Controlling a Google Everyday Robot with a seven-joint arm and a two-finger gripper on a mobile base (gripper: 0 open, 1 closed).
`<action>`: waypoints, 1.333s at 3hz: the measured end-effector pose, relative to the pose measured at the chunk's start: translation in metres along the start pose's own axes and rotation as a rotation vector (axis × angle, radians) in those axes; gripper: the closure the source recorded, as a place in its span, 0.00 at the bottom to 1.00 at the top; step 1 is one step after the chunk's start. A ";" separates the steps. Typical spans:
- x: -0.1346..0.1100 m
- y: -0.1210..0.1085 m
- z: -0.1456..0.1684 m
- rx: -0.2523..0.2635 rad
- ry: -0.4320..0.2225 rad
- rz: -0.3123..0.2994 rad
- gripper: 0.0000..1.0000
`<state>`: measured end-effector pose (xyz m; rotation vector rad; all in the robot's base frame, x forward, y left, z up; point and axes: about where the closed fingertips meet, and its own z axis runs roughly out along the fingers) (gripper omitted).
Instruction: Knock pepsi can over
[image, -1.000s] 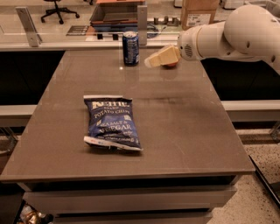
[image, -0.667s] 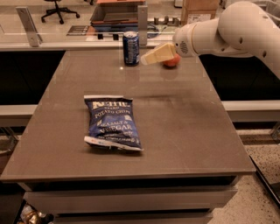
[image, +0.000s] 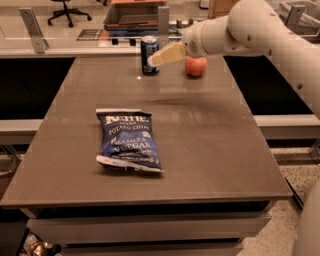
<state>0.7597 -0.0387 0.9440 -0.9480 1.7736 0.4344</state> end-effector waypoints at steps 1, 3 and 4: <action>-0.003 -0.001 0.027 -0.015 -0.042 0.023 0.00; -0.001 -0.005 0.065 -0.031 -0.130 0.089 0.00; 0.003 -0.005 0.082 -0.045 -0.151 0.103 0.00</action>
Offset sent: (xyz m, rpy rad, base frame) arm 0.0514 0.0362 -0.0266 0.1977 -0.0165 -0.0122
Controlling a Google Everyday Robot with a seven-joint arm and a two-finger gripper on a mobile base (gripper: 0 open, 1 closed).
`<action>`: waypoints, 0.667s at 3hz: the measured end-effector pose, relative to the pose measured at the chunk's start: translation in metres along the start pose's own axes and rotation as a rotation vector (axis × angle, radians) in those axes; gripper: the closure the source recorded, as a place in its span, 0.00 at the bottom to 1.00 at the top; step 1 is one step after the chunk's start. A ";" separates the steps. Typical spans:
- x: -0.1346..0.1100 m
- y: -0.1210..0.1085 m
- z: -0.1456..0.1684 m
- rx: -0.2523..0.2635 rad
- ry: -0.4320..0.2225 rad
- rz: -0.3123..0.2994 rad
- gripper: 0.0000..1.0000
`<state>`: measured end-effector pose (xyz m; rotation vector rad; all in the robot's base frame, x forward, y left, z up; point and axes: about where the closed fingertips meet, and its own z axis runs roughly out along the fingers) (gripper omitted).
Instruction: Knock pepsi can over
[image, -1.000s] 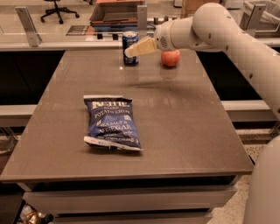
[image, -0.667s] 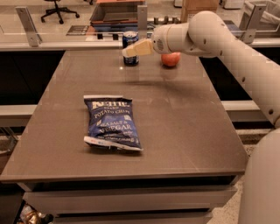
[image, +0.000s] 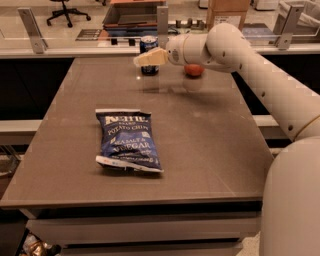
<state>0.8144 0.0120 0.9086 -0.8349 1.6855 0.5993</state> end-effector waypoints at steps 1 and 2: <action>0.004 -0.001 0.015 -0.021 -0.007 0.006 0.00; 0.010 0.001 0.032 -0.050 -0.024 0.024 0.18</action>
Offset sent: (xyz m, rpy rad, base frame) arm 0.0283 0.0306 -0.0273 0.0758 0.0219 0.0606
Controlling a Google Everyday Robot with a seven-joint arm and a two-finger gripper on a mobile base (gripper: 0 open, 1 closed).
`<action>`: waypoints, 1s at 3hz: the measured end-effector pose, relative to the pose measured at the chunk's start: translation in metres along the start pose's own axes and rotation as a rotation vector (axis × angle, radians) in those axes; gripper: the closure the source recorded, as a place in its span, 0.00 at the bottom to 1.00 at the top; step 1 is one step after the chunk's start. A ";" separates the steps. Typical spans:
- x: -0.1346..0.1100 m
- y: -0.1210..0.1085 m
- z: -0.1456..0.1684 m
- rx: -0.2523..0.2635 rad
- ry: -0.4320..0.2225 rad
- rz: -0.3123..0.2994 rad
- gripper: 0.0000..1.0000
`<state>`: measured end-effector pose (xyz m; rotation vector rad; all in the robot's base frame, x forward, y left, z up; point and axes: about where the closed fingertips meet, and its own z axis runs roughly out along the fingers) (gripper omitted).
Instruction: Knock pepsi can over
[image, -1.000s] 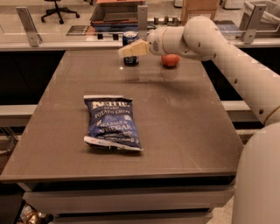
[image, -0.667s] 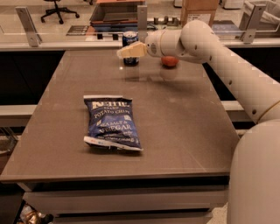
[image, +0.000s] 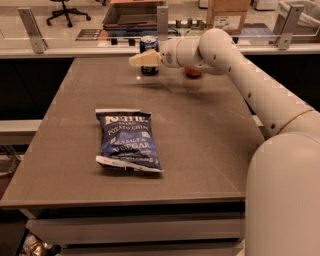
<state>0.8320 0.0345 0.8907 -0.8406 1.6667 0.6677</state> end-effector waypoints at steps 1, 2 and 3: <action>0.001 0.002 0.002 -0.003 0.001 0.001 0.40; 0.001 0.004 0.005 -0.008 0.002 0.001 0.64; 0.002 0.006 0.008 -0.013 0.002 0.002 0.87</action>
Offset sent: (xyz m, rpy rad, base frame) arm 0.0001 0.0024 -0.0012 0.0004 0.0015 0.0028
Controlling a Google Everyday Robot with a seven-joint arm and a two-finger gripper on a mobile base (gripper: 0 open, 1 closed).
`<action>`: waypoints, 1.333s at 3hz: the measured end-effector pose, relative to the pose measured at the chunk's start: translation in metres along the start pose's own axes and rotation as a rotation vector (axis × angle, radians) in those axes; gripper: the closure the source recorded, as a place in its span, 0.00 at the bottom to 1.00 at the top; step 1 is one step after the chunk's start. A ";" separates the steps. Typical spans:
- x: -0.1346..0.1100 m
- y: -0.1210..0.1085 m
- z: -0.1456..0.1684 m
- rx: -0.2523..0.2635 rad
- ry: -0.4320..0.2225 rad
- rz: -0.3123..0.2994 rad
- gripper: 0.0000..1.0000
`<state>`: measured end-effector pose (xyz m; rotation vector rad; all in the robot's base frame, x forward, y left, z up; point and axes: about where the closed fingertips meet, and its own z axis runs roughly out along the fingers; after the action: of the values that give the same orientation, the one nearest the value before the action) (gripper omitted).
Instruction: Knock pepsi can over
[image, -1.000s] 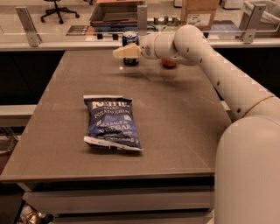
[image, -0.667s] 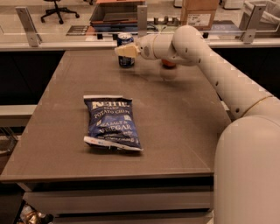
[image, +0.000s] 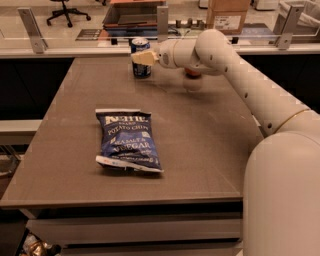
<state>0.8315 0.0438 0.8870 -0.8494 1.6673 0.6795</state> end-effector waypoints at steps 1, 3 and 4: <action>0.001 0.002 0.002 -0.004 0.001 0.001 1.00; -0.012 0.001 -0.014 0.046 0.106 -0.034 1.00; -0.020 -0.004 -0.033 0.101 0.175 -0.051 1.00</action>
Offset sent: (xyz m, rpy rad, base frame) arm -0.0030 -0.0091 0.0115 -0.0716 0.0190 -0.0189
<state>0.8190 0.0191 0.9140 -0.8961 1.8138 0.4932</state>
